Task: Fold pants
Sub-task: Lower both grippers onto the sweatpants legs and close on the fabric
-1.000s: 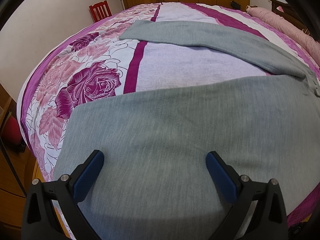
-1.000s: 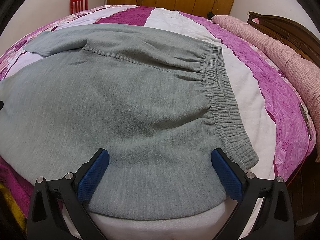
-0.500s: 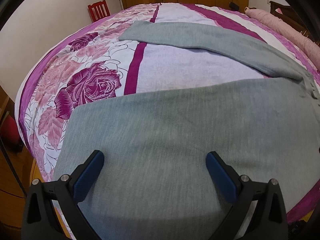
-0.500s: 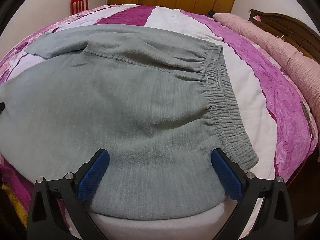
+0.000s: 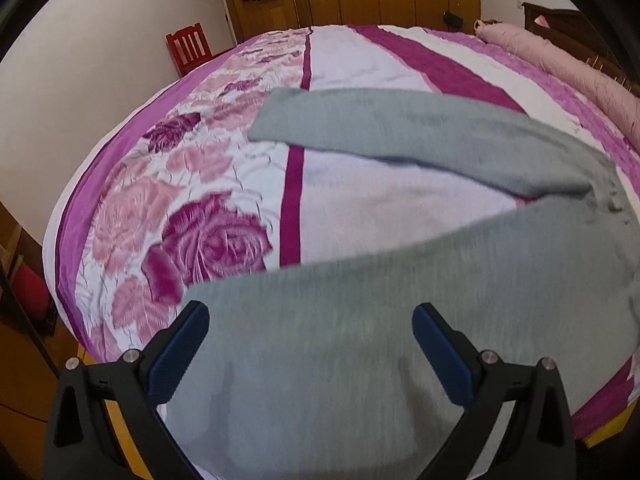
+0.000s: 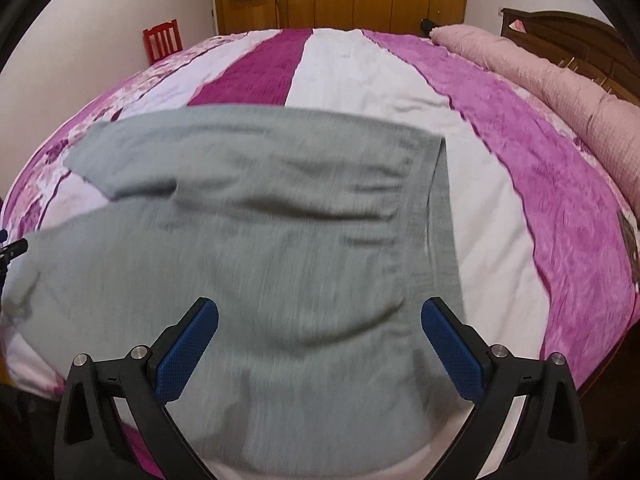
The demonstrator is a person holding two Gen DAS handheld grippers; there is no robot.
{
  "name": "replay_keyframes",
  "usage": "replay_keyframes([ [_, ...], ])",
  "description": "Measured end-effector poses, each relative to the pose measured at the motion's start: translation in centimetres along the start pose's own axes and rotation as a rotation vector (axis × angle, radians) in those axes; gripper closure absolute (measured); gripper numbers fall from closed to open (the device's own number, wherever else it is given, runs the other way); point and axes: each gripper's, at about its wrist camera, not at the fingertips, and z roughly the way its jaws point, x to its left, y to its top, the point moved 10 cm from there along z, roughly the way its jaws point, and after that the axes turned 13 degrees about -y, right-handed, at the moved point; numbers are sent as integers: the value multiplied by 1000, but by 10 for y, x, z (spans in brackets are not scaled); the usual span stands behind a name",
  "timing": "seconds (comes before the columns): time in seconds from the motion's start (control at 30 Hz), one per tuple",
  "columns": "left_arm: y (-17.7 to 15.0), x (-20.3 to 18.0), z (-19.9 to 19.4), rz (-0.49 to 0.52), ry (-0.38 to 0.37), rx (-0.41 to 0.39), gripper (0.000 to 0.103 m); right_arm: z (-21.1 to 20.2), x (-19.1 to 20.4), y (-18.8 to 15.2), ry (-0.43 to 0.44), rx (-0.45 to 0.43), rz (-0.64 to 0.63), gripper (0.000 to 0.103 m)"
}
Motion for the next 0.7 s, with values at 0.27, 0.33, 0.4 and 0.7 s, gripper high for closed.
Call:
replay_keyframes([
  [0.27, 51, 6, 15, -1, -15, -16, 0, 21, -9, 51, -3, -13, 11, 0],
  [0.33, 65, 8, 21, -14, -26, -16, 0, 29, -11, 64, 2, -8, 17, 0],
  [0.4, 80, 12, 29, -15, -26, -18, 0, 36, -14, 75, 10, -2, 28, 0],
  [0.7, 147, 30, 76, -8, -11, -4, 0, 88, -34, 120, -35, 45, 41, 0],
])
